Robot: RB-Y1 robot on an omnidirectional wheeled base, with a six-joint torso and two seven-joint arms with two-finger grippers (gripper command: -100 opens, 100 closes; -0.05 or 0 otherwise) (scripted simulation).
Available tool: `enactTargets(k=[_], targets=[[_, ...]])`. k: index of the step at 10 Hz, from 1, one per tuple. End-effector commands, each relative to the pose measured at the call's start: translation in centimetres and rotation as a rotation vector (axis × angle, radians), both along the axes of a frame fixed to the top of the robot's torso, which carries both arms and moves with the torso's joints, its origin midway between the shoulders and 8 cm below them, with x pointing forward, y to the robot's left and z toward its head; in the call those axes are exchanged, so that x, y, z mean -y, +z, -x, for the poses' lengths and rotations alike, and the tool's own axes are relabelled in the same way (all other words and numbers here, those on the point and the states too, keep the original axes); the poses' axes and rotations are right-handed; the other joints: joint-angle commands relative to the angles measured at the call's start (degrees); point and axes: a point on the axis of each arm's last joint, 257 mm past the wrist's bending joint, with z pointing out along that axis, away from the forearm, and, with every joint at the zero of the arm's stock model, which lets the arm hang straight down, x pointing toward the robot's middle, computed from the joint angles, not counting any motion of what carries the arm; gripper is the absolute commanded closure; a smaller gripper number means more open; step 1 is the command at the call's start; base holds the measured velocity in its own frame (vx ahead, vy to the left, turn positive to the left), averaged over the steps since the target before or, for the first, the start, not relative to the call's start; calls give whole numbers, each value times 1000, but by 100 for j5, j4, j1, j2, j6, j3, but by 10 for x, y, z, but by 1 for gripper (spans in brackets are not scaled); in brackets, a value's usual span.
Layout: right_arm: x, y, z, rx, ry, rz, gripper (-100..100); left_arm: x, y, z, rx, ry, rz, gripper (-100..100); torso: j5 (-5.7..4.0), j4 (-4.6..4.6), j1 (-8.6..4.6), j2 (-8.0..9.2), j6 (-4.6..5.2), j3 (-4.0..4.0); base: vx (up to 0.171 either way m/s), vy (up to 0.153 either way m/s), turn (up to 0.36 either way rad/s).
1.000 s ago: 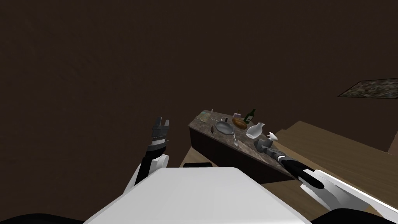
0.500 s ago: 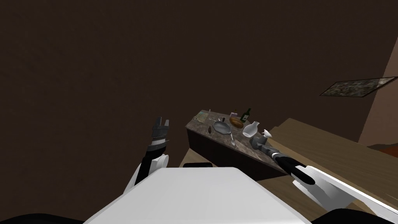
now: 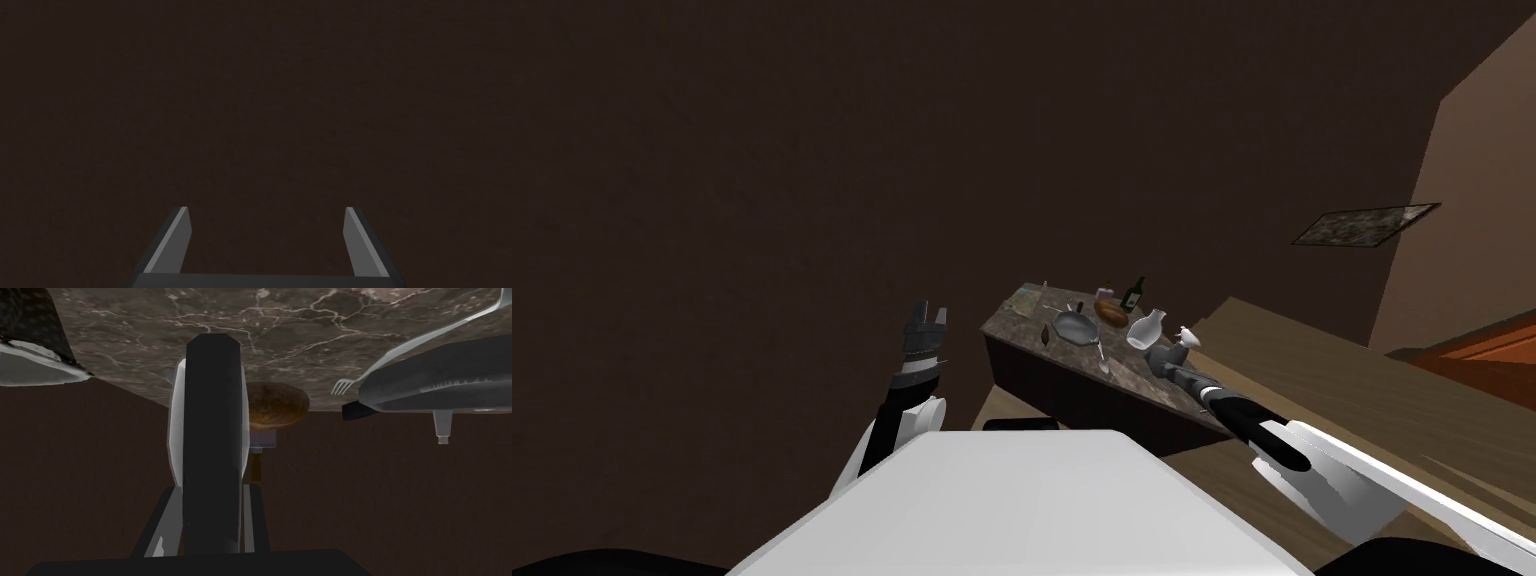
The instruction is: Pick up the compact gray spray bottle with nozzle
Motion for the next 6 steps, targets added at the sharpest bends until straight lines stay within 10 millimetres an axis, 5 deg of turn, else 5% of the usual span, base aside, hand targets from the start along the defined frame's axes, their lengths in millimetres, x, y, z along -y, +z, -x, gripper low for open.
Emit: enactTargets(k=[1, 4, 5, 6], targets=[[-5, 6, 3, -2, -10, 21, 100, 0, 0, 0, 0, 0, 0, 0, 0, 0, 0, 0, 0, 0, 82, -70, -225], [-37, 21, -13, 35, 44, 1, 100, 0, 0, 0, 0, 0, 0, 0, -1, 1, 16, 6, -31, 2, 4, -17, 27], [-32, 17, -9, 26, 29, 6, 100, 0, 0, 0, 0, 0, 0, 0, 0, 2, 27, 11, -31, 5, -3, 5, 11], [-34, 17, -10, 29, 33, 4, 0, 0, 0, 0, 0, 0, 0, 0, 1, 2, 23, 13, -25, 6, 0, 0, 0]])
